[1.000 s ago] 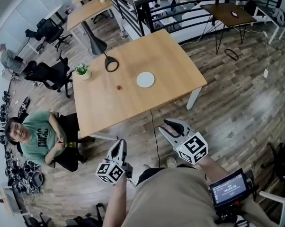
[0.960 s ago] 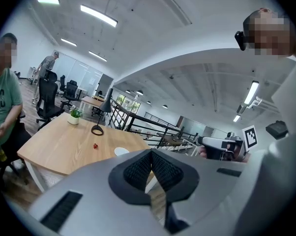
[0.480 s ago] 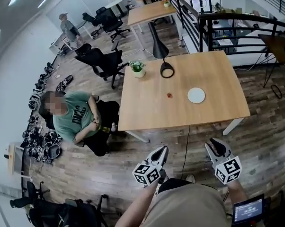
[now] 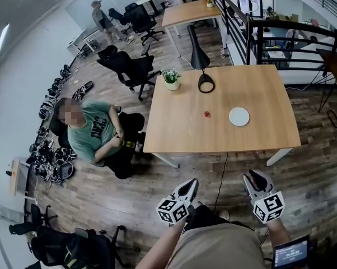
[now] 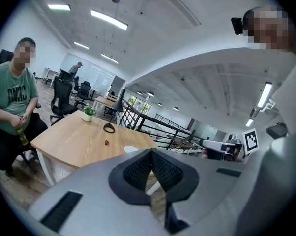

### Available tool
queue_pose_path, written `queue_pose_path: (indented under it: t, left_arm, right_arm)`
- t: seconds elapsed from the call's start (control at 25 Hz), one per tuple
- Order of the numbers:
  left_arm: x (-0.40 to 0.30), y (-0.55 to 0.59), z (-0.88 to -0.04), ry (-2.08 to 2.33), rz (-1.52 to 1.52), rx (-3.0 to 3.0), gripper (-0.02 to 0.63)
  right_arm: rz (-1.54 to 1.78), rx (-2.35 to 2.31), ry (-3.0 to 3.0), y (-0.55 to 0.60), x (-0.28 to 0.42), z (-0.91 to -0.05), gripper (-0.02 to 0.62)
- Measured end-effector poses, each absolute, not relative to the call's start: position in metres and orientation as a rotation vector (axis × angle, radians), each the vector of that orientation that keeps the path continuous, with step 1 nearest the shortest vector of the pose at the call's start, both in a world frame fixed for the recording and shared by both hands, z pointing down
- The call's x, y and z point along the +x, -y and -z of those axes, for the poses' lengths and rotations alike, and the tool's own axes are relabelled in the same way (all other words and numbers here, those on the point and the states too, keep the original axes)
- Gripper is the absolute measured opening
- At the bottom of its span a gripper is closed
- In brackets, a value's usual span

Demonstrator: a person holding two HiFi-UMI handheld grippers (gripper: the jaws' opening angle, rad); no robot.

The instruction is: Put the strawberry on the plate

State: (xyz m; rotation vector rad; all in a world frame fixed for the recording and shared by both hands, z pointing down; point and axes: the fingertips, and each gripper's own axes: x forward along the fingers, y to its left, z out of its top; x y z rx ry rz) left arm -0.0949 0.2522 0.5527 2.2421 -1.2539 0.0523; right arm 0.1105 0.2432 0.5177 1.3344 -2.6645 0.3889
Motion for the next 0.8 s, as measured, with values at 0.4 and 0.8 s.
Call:
queue_pose_path:
  t: [0.4, 0.8]
  left_arm:
    - [-0.112, -0.241, -0.564, 1.255, -0.064, 2.205, 0.003]
    - [-0.133, -0.182, -0.558, 1.187, -0.073, 2.245, 0.003]
  right_arm:
    - [-0.412, 1.344, 2.638, -0.226, 0.099, -0.532, 0.103]
    - [-0.400, 1.397, 2.587, -0.188, 0.076, -0.524, 0.103]
